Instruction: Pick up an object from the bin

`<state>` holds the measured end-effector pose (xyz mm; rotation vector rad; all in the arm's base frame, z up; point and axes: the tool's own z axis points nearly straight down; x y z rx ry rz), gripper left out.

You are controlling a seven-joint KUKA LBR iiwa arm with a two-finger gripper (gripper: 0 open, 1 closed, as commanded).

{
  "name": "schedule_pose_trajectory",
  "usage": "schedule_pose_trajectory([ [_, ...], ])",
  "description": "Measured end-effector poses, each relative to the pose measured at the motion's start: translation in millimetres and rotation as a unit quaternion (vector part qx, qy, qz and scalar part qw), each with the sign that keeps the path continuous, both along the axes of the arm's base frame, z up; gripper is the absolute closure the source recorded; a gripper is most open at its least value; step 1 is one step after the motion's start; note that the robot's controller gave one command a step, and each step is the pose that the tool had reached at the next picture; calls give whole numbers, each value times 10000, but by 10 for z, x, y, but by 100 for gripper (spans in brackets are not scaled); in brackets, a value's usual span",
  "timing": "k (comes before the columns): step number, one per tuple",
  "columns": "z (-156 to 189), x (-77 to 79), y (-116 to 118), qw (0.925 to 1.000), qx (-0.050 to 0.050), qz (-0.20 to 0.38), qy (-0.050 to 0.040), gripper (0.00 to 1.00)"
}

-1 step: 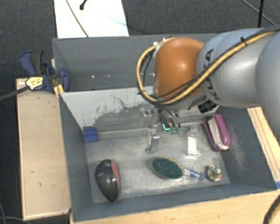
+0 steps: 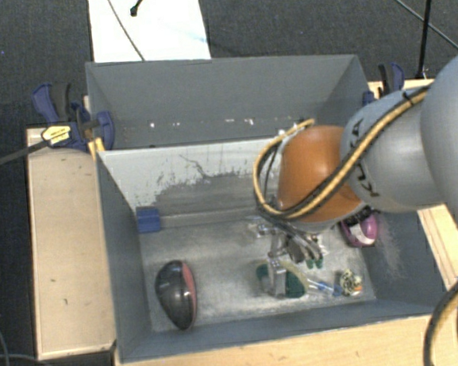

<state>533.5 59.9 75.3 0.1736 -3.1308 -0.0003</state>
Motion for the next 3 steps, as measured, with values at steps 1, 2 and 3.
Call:
schedule_pose_trajectory([
  [1, 38, 29, 19, 10000, 9, -13, -36, 100],
  [2, 595, -340, -49, 9998, 5, -174, -41, 100],
  [3, 966, -503, -14, 9993, 8, -372, -55, 100],
])
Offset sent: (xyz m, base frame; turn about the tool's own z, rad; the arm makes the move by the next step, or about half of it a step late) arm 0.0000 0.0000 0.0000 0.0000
